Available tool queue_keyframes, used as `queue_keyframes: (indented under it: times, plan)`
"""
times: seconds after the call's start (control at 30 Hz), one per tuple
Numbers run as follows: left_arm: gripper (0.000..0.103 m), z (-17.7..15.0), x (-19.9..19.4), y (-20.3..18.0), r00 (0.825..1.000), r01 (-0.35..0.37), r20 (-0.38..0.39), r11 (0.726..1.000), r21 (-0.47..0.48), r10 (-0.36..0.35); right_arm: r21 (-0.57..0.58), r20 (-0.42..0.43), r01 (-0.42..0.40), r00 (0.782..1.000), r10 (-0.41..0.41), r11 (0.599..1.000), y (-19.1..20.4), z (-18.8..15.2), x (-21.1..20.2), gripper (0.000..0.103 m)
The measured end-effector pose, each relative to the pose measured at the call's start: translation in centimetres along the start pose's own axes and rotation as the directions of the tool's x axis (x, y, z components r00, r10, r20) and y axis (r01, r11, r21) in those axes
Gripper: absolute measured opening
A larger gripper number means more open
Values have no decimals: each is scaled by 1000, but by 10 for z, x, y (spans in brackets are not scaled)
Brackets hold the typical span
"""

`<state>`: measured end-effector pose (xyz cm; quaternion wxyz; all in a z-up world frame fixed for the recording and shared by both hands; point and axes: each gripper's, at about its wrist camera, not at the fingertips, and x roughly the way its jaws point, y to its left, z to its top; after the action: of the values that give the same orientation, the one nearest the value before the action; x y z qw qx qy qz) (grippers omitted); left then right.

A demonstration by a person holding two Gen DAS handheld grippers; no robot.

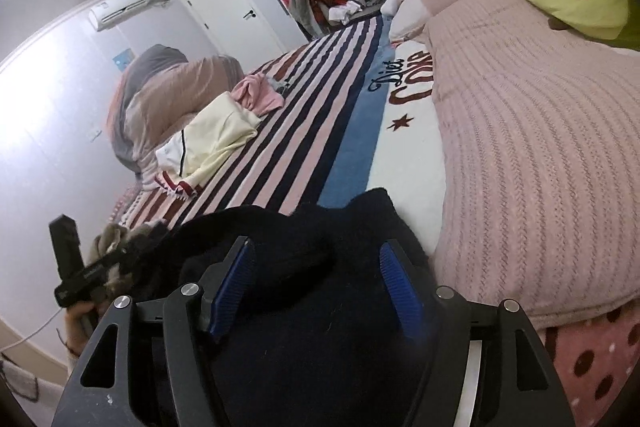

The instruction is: Fold small clothes

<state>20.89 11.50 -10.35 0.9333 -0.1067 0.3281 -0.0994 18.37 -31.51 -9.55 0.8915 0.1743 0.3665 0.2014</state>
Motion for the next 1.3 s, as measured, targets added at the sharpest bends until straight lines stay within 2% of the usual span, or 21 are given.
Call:
queue_keyframes:
  times: [0.13,0.37,0.6,0.8,0.93,1.07,1.17,1.3]
  plan:
    - [73,4,-16,9,999,-20,30,999,-30,21,1,-8,-10,1000,10,1000,3,-7,-1,62]
    - [75,-11,-43,9,999,-36,23,999,-23,37,12,-11,-49,999,49,999,17,-22,-9,63]
    - [80,-51,-66,6,999,-19,-43,999,-37,17,-35,-47,-92,995,90,995,48,-46,-15,63]
    - [82,-89,-79,10,995,23,-94,996,-83,-31,-99,-96,-119,989,109,988,81,-73,-8,62]
    - [82,-111,-81,23,991,45,-117,989,-143,-62,-165,-121,-130,986,111,978,112,-89,1,35]
    - [82,-128,-81,30,985,101,-117,975,-198,-125,-254,-139,-113,987,80,961,141,-103,13,11]
    - [83,-134,-80,32,977,156,-104,957,-246,-186,-302,-161,-110,985,63,947,159,-111,28,10]
    - [83,-136,-78,33,971,175,-107,944,-278,-212,-387,-181,-61,983,-11,920,178,-122,47,10]
